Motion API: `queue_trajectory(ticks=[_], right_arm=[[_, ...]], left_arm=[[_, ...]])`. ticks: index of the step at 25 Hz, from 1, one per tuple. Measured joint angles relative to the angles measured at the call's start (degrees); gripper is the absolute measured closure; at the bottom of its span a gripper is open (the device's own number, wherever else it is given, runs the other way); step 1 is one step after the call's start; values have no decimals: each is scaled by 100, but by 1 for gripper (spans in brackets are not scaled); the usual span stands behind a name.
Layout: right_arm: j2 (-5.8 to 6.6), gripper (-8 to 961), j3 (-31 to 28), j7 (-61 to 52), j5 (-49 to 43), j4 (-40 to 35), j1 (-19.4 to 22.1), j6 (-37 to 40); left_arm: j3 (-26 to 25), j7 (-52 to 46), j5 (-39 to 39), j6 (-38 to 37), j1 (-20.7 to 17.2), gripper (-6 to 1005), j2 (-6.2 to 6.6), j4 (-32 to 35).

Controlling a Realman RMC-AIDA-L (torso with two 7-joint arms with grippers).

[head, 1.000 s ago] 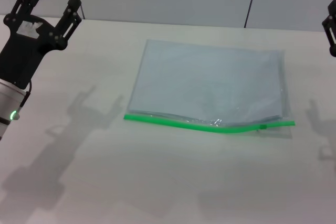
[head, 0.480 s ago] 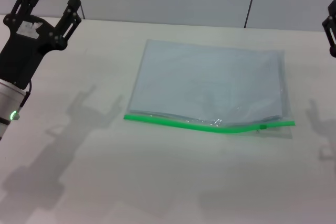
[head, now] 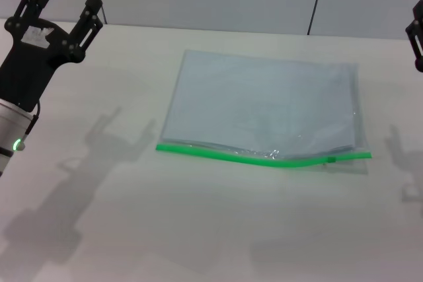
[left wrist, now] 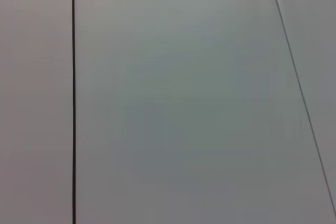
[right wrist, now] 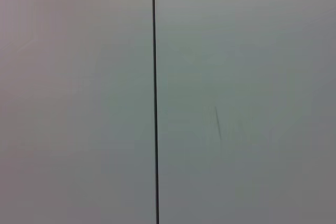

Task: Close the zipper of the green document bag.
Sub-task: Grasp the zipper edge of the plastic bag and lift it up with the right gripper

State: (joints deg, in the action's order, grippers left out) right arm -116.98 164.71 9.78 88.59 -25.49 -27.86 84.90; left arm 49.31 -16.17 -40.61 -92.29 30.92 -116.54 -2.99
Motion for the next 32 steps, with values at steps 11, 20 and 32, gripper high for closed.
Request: queue_trajectory(ticks=[11, 20, 32], right_arm=[[0, 162, 0, -3, 0, 0, 0, 0], [0, 165, 0, -11, 0, 0, 7, 0], [0, 169, 0, -8, 0, 0, 9, 0]], left_arm=[[0, 0, 0, 0, 1, 275, 0, 0], [0, 0, 0, 0, -1, 281, 0, 0], [8, 0, -54, 0, -1, 290, 0, 0]])
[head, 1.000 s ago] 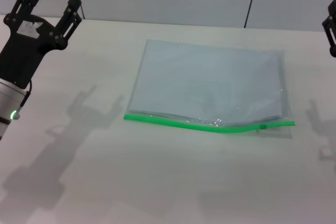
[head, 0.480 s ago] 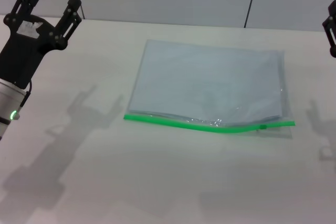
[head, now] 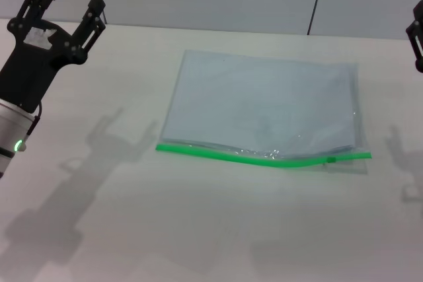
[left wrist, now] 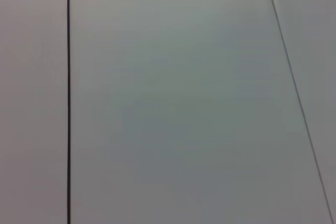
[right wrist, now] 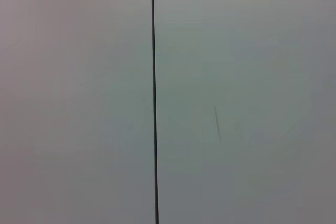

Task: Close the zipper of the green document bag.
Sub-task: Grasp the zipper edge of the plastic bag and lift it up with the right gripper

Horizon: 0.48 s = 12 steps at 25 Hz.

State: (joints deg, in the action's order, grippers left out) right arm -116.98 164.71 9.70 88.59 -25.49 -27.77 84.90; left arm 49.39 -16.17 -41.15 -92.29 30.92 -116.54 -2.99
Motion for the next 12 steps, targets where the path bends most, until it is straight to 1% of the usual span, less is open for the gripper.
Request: queue_trajectory(ticks=[12], right_arm=[[0, 173, 0, 9, 0, 0, 5, 0]], left_arm=[[1, 0, -7, 0, 2, 299, 0, 0]])
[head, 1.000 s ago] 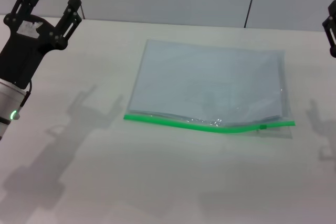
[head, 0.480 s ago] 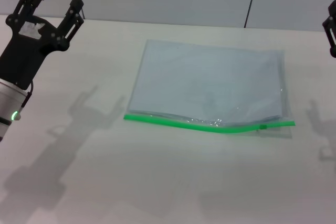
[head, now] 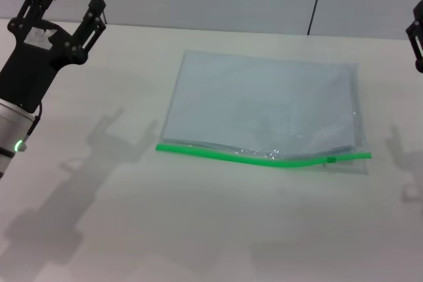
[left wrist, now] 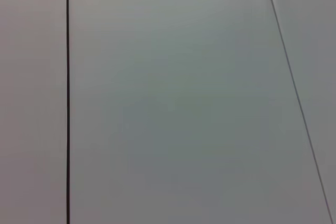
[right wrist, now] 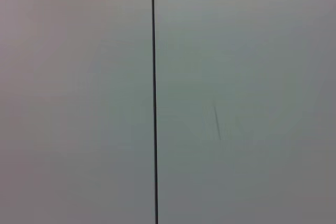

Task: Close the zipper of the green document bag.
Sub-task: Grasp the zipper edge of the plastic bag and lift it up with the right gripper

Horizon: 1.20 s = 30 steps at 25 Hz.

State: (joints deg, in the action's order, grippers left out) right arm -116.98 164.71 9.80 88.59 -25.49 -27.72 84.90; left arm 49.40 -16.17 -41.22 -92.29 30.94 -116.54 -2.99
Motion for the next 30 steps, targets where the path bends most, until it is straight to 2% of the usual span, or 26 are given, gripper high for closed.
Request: queue_trajectory(ticks=[18, 26, 30], right_arm=[[0, 178, 0, 60, 37, 37, 30, 0], [-8, 180, 9, 1263, 30, 110, 54, -94], [-9, 182, 9, 1521, 19, 47, 47, -100]], left_arm=[[0, 0, 0, 0, -6, 313, 9, 0], [-29, 0, 0, -7, -1, 319, 14, 0], [-16, 0, 0, -3, 7, 321, 16, 0]])
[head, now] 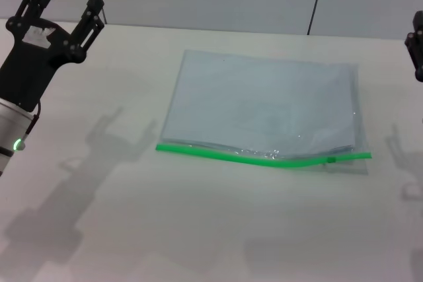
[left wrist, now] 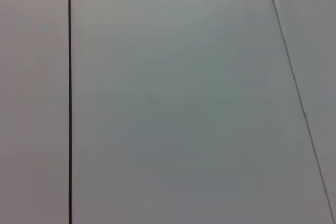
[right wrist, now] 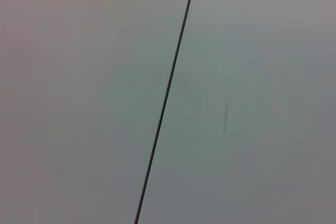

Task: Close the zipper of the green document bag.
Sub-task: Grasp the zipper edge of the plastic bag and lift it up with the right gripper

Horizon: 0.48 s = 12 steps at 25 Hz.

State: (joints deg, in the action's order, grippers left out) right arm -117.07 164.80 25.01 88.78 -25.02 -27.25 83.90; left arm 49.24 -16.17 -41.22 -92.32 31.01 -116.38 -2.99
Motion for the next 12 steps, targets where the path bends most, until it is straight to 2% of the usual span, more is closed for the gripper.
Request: queue_trajectory(ticks=[8, 12], right_arm=[[-3, 184, 0, 298, 21, 13, 9, -116], [-2, 185, 0, 1136, 40, 36, 51, -574]], left_arm=[[-12, 0, 3, 4, 20, 327, 2, 4], [-19, 0, 13, 1, 9, 330, 2, 11]])
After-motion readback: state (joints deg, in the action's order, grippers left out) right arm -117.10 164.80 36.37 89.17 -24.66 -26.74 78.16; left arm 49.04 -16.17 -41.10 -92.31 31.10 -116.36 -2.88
